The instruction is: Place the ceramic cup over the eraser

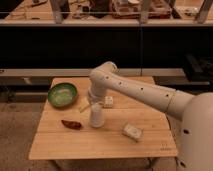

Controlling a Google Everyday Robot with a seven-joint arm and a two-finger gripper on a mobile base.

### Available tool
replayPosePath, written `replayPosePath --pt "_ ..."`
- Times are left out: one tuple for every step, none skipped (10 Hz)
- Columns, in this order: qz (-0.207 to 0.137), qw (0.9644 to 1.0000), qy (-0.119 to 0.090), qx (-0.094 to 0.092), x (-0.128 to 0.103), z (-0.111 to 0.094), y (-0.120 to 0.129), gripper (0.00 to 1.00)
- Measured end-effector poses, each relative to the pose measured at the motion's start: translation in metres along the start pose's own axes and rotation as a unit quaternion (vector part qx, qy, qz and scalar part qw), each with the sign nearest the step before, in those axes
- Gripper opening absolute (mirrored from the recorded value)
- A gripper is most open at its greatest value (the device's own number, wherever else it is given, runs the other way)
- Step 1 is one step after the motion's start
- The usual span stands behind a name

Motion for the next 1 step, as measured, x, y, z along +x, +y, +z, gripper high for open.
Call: replayPosePath --pt "0.030 0.9995 0.003 -0.003 0.0067 -0.0127 0.0042 0.80"
